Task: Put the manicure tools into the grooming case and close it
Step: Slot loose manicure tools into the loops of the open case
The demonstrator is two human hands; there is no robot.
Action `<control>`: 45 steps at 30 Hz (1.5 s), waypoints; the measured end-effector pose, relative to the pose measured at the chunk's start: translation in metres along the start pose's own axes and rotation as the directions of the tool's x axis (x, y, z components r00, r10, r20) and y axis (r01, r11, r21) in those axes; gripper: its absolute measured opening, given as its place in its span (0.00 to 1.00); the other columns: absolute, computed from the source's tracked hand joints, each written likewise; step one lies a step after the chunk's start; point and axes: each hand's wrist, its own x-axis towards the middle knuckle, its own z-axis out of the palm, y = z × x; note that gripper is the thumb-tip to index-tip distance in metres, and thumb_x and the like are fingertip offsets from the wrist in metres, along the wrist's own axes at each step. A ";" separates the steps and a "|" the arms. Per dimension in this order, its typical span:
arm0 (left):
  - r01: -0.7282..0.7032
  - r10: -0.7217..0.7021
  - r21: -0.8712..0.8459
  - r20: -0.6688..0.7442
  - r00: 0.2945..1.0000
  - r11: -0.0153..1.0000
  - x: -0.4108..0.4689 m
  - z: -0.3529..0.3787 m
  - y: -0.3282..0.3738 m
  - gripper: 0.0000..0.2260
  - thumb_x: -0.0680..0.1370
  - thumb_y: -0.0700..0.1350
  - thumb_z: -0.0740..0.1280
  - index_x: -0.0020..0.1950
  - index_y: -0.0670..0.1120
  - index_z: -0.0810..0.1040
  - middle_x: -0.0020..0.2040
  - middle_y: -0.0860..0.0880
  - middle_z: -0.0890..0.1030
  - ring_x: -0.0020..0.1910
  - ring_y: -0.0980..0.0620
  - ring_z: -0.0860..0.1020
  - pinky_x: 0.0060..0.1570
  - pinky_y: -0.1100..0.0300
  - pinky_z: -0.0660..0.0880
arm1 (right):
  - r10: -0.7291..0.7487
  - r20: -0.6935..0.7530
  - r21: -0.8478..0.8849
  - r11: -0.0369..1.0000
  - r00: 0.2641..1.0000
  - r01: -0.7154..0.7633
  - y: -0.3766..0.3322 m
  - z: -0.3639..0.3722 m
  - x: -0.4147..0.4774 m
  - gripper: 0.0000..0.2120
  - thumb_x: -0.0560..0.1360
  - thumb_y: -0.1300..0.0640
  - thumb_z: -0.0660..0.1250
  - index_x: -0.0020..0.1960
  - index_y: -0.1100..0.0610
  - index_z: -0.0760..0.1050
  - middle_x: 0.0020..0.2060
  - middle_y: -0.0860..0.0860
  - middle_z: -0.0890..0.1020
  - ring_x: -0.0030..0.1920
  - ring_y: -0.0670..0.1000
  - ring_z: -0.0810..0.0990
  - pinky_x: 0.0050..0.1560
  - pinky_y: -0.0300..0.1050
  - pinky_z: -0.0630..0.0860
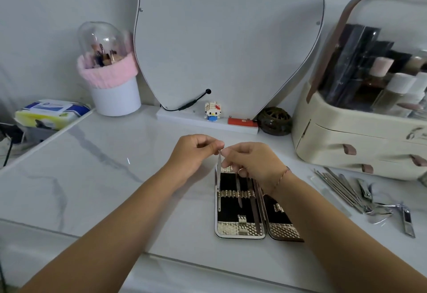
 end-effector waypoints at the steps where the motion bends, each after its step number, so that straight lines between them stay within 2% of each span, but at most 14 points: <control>1: -0.001 0.001 0.001 0.000 1.000 1.000 0.000 0.000 0.000 0.06 0.73 0.47 0.72 0.44 0.46 0.84 0.40 0.51 0.85 0.41 0.59 0.81 0.45 0.70 0.74 | 0.009 0.012 0.008 1.000 1.000 -0.010 0.000 -0.001 0.002 0.06 0.72 0.57 0.71 0.45 0.61 0.81 0.34 0.53 0.83 0.27 0.44 0.71 0.27 0.34 0.69; 8: 0.012 -0.012 -0.007 -0.006 1.000 1.000 -0.001 0.003 0.000 0.05 0.72 0.48 0.72 0.43 0.46 0.84 0.40 0.52 0.85 0.42 0.61 0.81 0.43 0.73 0.72 | 0.077 0.026 0.106 0.991 0.997 -0.080 0.005 0.004 0.010 0.04 0.69 0.62 0.73 0.41 0.61 0.79 0.31 0.53 0.81 0.26 0.44 0.73 0.27 0.35 0.71; 12: 0.008 -0.008 0.011 0.003 1.000 1.000 -0.002 0.004 0.001 0.07 0.74 0.47 0.71 0.45 0.44 0.84 0.36 0.54 0.82 0.36 0.63 0.78 0.39 0.73 0.71 | 0.054 0.031 0.144 0.988 0.998 -0.058 0.005 0.002 0.010 0.08 0.70 0.66 0.72 0.48 0.62 0.78 0.31 0.54 0.81 0.27 0.45 0.75 0.29 0.35 0.75; 14: 0.014 -0.018 0.103 0.041 0.999 0.995 -0.002 0.004 -0.001 0.09 0.75 0.48 0.69 0.46 0.44 0.84 0.38 0.52 0.83 0.37 0.63 0.77 0.40 0.72 0.71 | 0.019 0.021 0.106 0.994 1.000 -0.021 0.005 -0.001 0.009 0.11 0.70 0.67 0.71 0.52 0.61 0.77 0.32 0.55 0.80 0.27 0.46 0.76 0.30 0.37 0.77; 18: -0.008 -0.022 0.339 0.087 0.996 0.941 -0.001 0.001 -0.008 0.05 0.74 0.46 0.70 0.46 0.48 0.85 0.42 0.53 0.84 0.44 0.55 0.80 0.46 0.62 0.73 | -0.031 -0.002 -0.048 0.998 1.000 0.031 0.009 -0.005 0.008 0.09 0.71 0.65 0.71 0.51 0.62 0.79 0.32 0.57 0.80 0.28 0.47 0.78 0.31 0.37 0.79; 20: -0.038 -0.008 0.426 0.106 0.994 0.904 0.000 -0.001 -0.009 0.03 0.73 0.46 0.71 0.44 0.49 0.84 0.41 0.56 0.83 0.43 0.58 0.79 0.43 0.64 0.71 | -0.041 -0.009 -0.090 0.995 0.999 0.040 0.011 -0.004 0.010 0.08 0.71 0.65 0.71 0.51 0.62 0.79 0.31 0.57 0.81 0.29 0.48 0.78 0.32 0.37 0.79; 23: -0.019 -0.029 0.428 0.107 0.994 0.903 0.000 -0.005 -0.006 0.01 0.72 0.46 0.73 0.41 0.52 0.84 0.38 0.58 0.82 0.39 0.62 0.78 0.40 0.68 0.69 | -0.057 -0.052 -0.134 0.990 0.997 0.050 0.014 -0.004 0.014 0.07 0.71 0.63 0.71 0.49 0.60 0.79 0.31 0.55 0.82 0.31 0.52 0.79 0.35 0.41 0.80; 26: -0.002 -0.053 0.418 0.120 0.991 0.909 0.000 -0.007 -0.005 0.01 0.72 0.46 0.73 0.41 0.51 0.84 0.40 0.56 0.83 0.40 0.60 0.79 0.42 0.66 0.72 | -0.063 -0.079 -0.153 0.987 0.995 0.050 0.016 -0.005 0.017 0.06 0.71 0.62 0.71 0.48 0.58 0.79 0.31 0.55 0.82 0.32 0.54 0.79 0.39 0.46 0.80; 31: -0.010 -0.051 0.416 0.135 0.990 0.909 0.000 -0.008 -0.004 0.03 0.71 0.46 0.74 0.38 0.54 0.83 0.41 0.54 0.84 0.42 0.57 0.80 0.44 0.63 0.73 | -0.099 -0.038 -0.271 0.959 0.994 0.085 0.017 -0.003 0.018 0.05 0.72 0.61 0.70 0.47 0.58 0.80 0.35 0.55 0.83 0.32 0.48 0.79 0.30 0.35 0.76; 33: -0.018 -0.044 0.423 0.138 0.989 0.906 0.001 -0.007 -0.005 0.04 0.70 0.46 0.75 0.37 0.55 0.82 0.42 0.53 0.84 0.44 0.55 0.80 0.46 0.61 0.73 | -0.143 -0.024 -0.375 0.919 0.989 0.124 0.017 -0.005 0.018 0.05 0.72 0.60 0.71 0.47 0.56 0.82 0.35 0.52 0.82 0.34 0.45 0.77 0.32 0.35 0.74; 38: -0.030 -0.039 0.430 0.150 0.988 0.902 0.002 -0.006 -0.006 0.01 0.70 0.46 0.75 0.40 0.52 0.84 0.44 0.50 0.82 0.46 0.51 0.79 0.47 0.57 0.73 | -0.219 0.076 -0.701 0.682 0.973 0.208 0.016 -0.010 0.016 0.08 0.74 0.56 0.66 0.50 0.48 0.82 0.42 0.52 0.79 0.42 0.48 0.74 0.38 0.31 0.66; 40: -0.028 -0.042 0.428 0.154 0.987 0.903 0.002 -0.006 -0.006 0.01 0.71 0.46 0.74 0.40 0.52 0.84 0.44 0.50 0.82 0.45 0.53 0.79 0.46 0.60 0.73 | -0.206 0.126 -0.717 0.657 0.970 0.233 0.013 -0.015 0.014 0.10 0.75 0.55 0.65 0.53 0.47 0.81 0.45 0.51 0.76 0.44 0.46 0.72 0.40 0.32 0.65; 43: -0.034 -0.037 0.429 0.157 0.987 0.903 0.002 -0.006 -0.006 0.04 0.71 0.46 0.74 0.38 0.54 0.83 0.44 0.52 0.81 0.43 0.55 0.78 0.42 0.65 0.71 | -0.183 0.210 -0.698 0.660 0.961 0.278 0.010 -0.021 0.010 0.11 0.76 0.56 0.64 0.56 0.47 0.80 0.40 0.50 0.73 0.38 0.44 0.70 0.38 0.28 0.65; 45: -0.038 -0.032 0.425 0.157 0.987 0.904 0.002 -0.006 -0.006 0.06 0.71 0.45 0.74 0.37 0.55 0.82 0.44 0.51 0.81 0.43 0.56 0.78 0.43 0.65 0.70 | -0.172 0.253 -0.692 0.656 0.952 0.303 0.008 -0.023 0.008 0.11 0.77 0.57 0.63 0.56 0.49 0.80 0.37 0.53 0.73 0.37 0.48 0.71 0.38 0.29 0.66</control>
